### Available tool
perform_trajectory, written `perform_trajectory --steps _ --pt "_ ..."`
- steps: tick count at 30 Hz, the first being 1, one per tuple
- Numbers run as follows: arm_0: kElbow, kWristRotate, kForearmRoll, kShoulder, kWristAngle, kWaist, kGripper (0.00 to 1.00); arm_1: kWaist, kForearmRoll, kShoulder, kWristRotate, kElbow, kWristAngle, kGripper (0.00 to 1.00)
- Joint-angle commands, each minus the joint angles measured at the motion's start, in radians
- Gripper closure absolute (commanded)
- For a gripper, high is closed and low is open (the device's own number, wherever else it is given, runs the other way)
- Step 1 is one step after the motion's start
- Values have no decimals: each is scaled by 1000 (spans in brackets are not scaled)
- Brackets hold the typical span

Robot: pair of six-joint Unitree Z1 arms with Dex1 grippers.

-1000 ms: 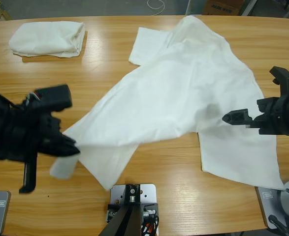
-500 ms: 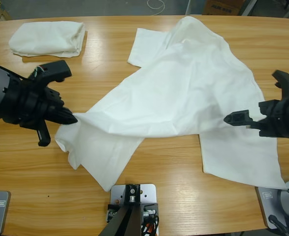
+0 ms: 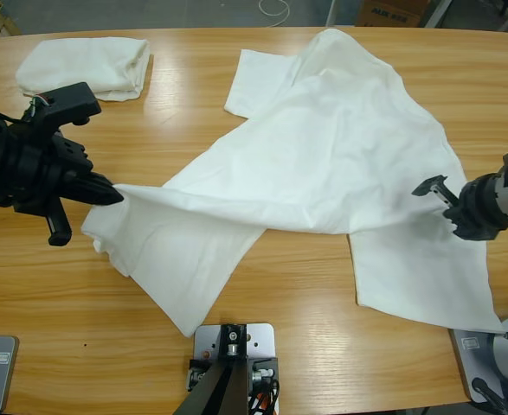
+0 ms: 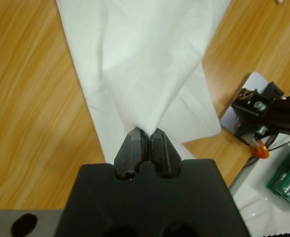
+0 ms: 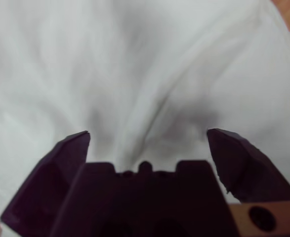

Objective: Fold clothes

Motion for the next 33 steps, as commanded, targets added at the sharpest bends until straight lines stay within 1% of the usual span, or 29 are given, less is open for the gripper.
perform_trajectory --steps 1,2,3,8,11,13,16,20,22,28,31,33 --pt "46 -8 -7 -34 19 8 1000 -56 -110 148 -74 1 58 700" --pt "54 -8 -7 -38 19 8 1000 -56 -127 147 -103 3 58 910" --pt "60 -8 -7 -39 19 8 1000 -56 -146 147 -130 3 62 1000" --pt "68 -8 -7 -44 19 8 1000 -56 -184 135 -255 1 60 1000" --pt "70 -8 -7 -44 19 8 1000 -50 -189 94 -391 -29 60 1000" --pt "72 -8 -7 -44 19 8 1000 -30 -203 68 -495 -93 70 1000" --pt "77 -8 -7 -53 19 8 1000 5 -210 101 -637 -212 111 1000" --pt "75 -34 -7 -97 25 8 1000 63 -115 199 -741 -457 108 1000" --pt "78 -69 -7 -128 46 8 1000 101 -97 280 -774 -616 151 1000" --pt "129 -122 -6 -191 102 8 1000 243 -88 597 -779 -1133 429 1000" --pt "152 -132 -7 -196 102 8 1000 290 -39 750 -775 -1366 540 1000" --pt "160 -144 -8 -197 102 8 1000 315 12 852 -771 -1530 634 1000"
